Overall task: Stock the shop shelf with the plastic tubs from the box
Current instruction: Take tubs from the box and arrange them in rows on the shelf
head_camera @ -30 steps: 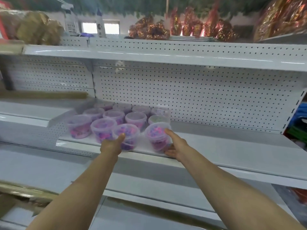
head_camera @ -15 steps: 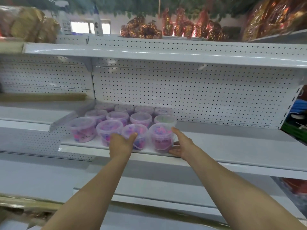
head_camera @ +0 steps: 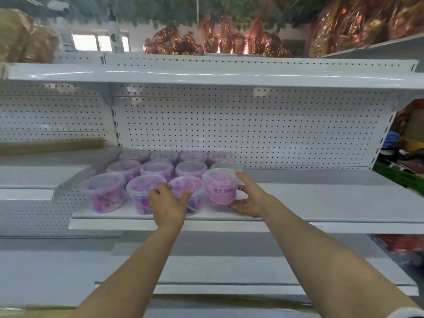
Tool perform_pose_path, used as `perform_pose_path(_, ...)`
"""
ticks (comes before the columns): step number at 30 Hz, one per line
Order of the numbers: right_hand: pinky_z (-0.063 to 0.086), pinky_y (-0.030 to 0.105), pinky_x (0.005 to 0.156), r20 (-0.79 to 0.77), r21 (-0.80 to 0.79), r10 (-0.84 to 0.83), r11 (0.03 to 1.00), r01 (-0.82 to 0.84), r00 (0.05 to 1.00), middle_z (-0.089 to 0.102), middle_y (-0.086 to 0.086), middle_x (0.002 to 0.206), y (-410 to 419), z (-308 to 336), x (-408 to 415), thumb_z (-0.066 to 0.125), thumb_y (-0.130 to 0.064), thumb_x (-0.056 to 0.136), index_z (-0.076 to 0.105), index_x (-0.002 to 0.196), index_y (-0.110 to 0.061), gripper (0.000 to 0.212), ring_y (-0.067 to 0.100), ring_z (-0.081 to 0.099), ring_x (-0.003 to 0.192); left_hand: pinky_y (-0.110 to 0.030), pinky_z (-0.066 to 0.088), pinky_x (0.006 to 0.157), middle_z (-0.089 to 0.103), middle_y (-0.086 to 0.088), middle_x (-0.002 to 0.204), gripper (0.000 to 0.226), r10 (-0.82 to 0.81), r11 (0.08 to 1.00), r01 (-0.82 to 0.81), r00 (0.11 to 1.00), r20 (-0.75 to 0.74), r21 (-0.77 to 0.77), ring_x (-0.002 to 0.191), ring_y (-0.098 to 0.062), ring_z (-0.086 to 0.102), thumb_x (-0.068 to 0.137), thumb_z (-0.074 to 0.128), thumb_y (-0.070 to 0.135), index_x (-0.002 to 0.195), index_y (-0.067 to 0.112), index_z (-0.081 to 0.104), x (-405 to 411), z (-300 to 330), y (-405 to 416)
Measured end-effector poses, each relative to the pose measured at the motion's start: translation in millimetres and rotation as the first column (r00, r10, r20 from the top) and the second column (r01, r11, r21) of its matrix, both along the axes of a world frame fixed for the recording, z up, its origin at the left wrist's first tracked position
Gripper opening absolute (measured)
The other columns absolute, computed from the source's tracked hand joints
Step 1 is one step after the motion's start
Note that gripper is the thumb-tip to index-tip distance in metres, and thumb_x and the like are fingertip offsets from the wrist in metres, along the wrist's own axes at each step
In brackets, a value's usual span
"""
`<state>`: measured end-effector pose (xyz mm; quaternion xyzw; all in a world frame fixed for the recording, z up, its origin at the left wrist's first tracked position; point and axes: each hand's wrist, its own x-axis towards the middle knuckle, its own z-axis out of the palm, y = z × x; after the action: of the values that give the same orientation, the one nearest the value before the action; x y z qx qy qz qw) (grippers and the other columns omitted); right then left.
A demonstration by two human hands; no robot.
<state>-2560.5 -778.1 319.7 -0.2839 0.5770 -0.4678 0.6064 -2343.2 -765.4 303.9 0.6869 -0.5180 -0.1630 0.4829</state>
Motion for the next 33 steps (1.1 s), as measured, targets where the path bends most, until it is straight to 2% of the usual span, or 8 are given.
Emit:
perform_pose_path(7,0.057,0.034,0.071,0.016,0.024,0.075,0.997,-0.076,0.997,0.059,0.02,0.106,-14.6,-1.7,-1.8,0.062,-0.072,0.075,0.057,0.126,-0.023,0.072,0.029,0.063,0.082,-0.039,0.042,0.088,0.043,-0.012,0.122,0.046,-0.022,1.0,0.022,1.0,0.002,-0.02,0.114,-0.031,0.045,0.076,0.076,0.047,0.104,0.018,0.053,1.1,-3.0,-4.5)
perform_pose_path(15,0.053,0.032,0.066,-0.011,0.046,0.149,0.988,-0.148,0.989,0.054,0.016,0.1,-21.9,-4.7,-2.7,0.057,-0.075,0.072,0.057,0.128,-0.026,0.074,0.027,0.056,0.075,-0.038,0.042,0.086,0.042,-0.01,0.122,0.045,-0.029,0.998,0.029,1.0,0.01,-0.049,0.111,-0.031,0.049,0.076,0.075,0.047,0.103,0.018,0.054,4.8,-4.4,-7.8)
perform_pose_path(18,0.054,0.032,0.064,0.013,0.012,0.1,0.995,-0.1,0.995,0.054,0.017,0.101,-17.7,-10.2,-1.9,0.06,-0.071,0.074,0.047,0.132,-0.026,0.075,0.027,0.055,0.074,-0.036,0.04,0.082,0.042,-0.009,0.122,0.045,-0.03,0.998,0.03,1.0,0.008,-0.051,0.111,-0.031,0.048,0.076,0.075,0.048,0.103,0.019,0.053,4.7,-5.1,-7.8)
perform_pose_path(22,0.056,0.034,0.067,-0.035,-0.07,-0.069,0.995,0.067,0.997,0.058,0.018,0.103,-13.7,-17.7,-2.4,0.066,-0.069,0.073,0.036,0.137,-0.032,0.08,0.027,0.059,0.074,-0.039,0.043,0.086,0.04,-0.008,0.121,0.046,-0.043,0.997,0.043,0.999,-0.005,-0.058,0.112,-0.031,0.048,0.076,0.075,0.048,0.103,0.018,0.053,5.4,-7.6,-8.5)
perform_pose_path(25,0.061,0.035,0.074,-0.055,-0.083,-0.128,0.989,0.123,0.99,0.058,0.02,0.11,-11.9,-19.9,-1.0,0.068,-0.068,0.073,0.038,0.134,-0.027,0.079,0.028,0.066,0.085,-0.038,0.043,0.085,0.04,-0.009,0.122,0.046,-0.047,0.997,0.047,0.999,-0.002,-0.054,0.113,-0.031,0.047,0.077,0.075,0.048,0.103,0.018,0.052,5.6,-7.5,-9.2)
perform_pose_path(29,0.061,0.039,0.082,-0.064,-0.099,-0.134,0.987,0.127,0.989,0.053,0.014,0.129,-15.1,-14.0,14.0,0.072,-0.054,0.08,0.045,0.136,-0.02,0.071,0.035,0.066,0.103,-0.039,0.043,0.084,0.04,-0.008,0.121,0.046,-0.052,0.997,0.053,0.999,0.012,-0.063,0.111,-0.03,0.047,0.077,0.074,0.049,0.103,0.018,0.053,7.2,-7.8,-9.3)
perform_pose_path(31,0.061,0.043,0.077,-0.11,-0.107,-0.197,0.977,0.186,0.974,0.051,0.011,0.124,-19.0,-8.4,22.6,0.072,-0.049,0.082,0.049,0.134,-0.018,0.065,0.037,0.067,0.1,-0.04,0.043,0.086,0.043,-0.009,0.12,0.046,-0.043,0.997,0.046,0.998,0.053,-0.066,0.114,-0.03,0.044,0.077,0.073,0.051,0.103,0.019,0.053,8.6,-9.2,-9.9)
perform_pose_path(33,0.061,0.045,0.077,-0.273,-0.112,-0.255,0.966,0.232,0.928,0.056,0.008,0.11,-20.5,-3.5,27.7,0.069,-0.051,0.083,0.056,0.121,-0.016,0.053,0.035,0.069,0.09,-0.042,0.042,0.089,0.047,-0.01,0.119,0.048,-0.025,0.996,0.034,0.993,0.119,-0.077,0.115,-0.031,0.04,0.077,0.072,0.054,0.104,0.019,0.055,11.0,-11.4,-11.6)
